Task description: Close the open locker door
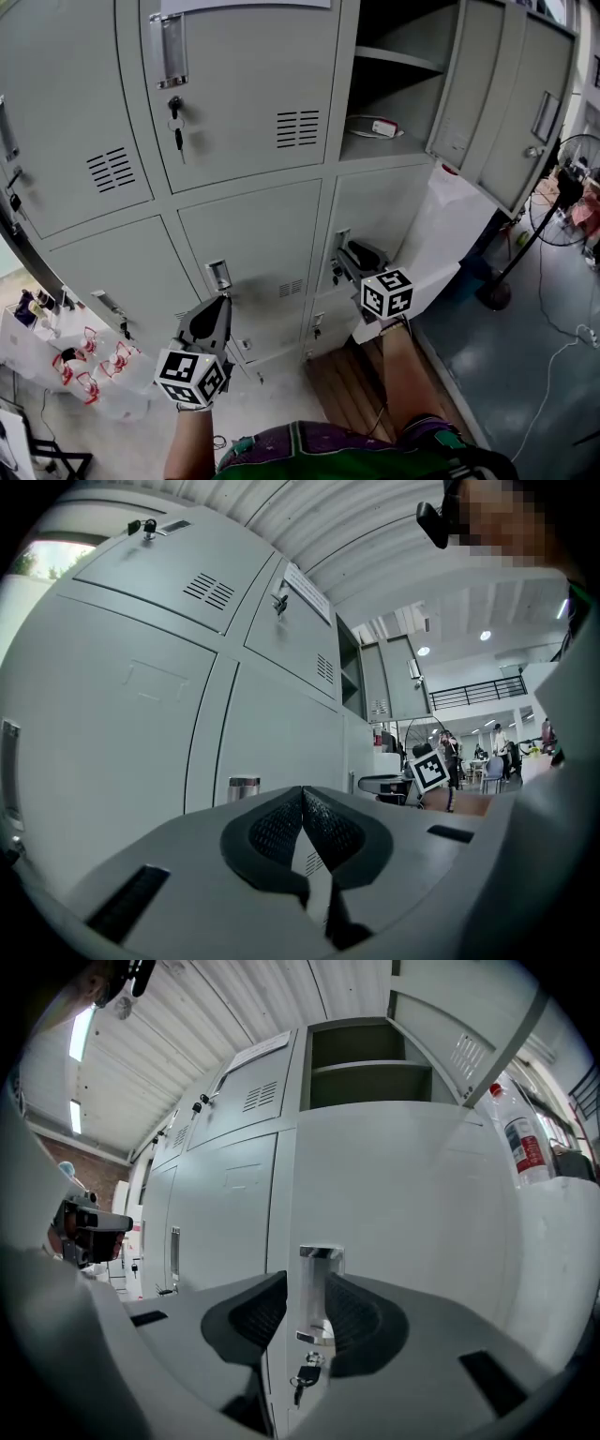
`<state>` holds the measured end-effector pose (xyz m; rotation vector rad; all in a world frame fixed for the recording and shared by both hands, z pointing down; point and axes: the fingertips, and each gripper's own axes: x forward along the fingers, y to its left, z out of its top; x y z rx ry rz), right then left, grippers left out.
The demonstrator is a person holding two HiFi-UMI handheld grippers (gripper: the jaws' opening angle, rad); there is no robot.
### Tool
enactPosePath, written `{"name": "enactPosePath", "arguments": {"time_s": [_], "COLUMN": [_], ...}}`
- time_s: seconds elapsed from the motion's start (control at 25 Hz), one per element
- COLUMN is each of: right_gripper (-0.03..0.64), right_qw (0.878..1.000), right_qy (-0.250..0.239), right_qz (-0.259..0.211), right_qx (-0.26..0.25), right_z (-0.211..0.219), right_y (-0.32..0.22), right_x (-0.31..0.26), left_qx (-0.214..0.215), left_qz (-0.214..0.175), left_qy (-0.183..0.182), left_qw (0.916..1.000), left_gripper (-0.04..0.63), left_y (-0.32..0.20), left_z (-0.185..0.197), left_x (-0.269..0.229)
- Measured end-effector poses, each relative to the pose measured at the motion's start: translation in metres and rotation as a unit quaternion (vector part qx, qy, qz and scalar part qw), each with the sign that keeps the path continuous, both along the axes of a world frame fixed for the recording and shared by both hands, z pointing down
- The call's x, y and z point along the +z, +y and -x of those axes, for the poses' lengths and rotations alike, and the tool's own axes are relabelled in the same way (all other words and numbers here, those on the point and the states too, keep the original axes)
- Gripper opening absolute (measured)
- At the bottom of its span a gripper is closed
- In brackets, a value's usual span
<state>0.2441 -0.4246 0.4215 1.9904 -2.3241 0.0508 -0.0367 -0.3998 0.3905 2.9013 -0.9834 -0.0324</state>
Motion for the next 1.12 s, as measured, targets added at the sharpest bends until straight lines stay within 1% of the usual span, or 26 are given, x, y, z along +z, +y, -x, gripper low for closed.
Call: {"name": "enactPosePath", "arguments": {"time_s": [0.16, 0.36, 0.52, 0.64, 0.72, 0.84, 0.92, 1.0, 1.12], "right_gripper": [0.120, 0.120, 0.120, 0.120, 0.120, 0.126, 0.159, 0.228, 0.311], "right_qw": [1.000, 0.997, 0.994, 0.988, 0.985, 0.981, 0.978, 0.975, 0.972], "right_qy": [-0.003, -0.001, 0.002, -0.003, -0.008, -0.016, -0.014, -0.010, -0.006], "right_qz": [0.006, 0.013, 0.011, 0.011, 0.002, -0.017, -0.037, -0.059, -0.087], "right_qx": [0.027, 0.071, 0.113, 0.151, 0.174, 0.195, 0.206, 0.213, 0.218], "right_z": [-0.006, -0.016, -0.022, -0.027, -0.031, -0.035, -0.038, -0.042, -0.049], "right_y": [0.022, 0.061, 0.103, 0.142, 0.168, 0.202, 0.221, 0.236, 0.251], "right_x": [0.007, 0.011, 0.005, -0.001, -0.008, -0.023, -0.039, -0.057, -0.079], "left_qx": [0.027, 0.075, 0.117, 0.146, 0.164, 0.186, 0.201, 0.212, 0.222], "left_qz": [0.001, 0.001, -0.002, -0.006, -0.009, -0.011, -0.012, -0.015, -0.016], "left_qy": [0.002, 0.002, 0.004, 0.005, 0.006, 0.006, 0.007, 0.008, 0.011], "left_qw": [0.9996, 0.9972, 0.9932, 0.9892, 0.9865, 0.9824, 0.9794, 0.9771, 0.9749], "left_gripper": [0.021, 0.021, 0.021, 0.021, 0.021, 0.021, 0.021, 0.021, 0.021], "left_y": [0.001, 0.004, 0.010, 0.020, 0.028, 0.044, 0.056, 0.069, 0.087], "left_z": [-0.009, -0.033, -0.055, -0.072, -0.084, -0.100, -0.111, -0.119, -0.128], "left_x": [0.001, 0.001, -0.001, -0.004, -0.007, -0.009, -0.012, -0.015, -0.018]}}
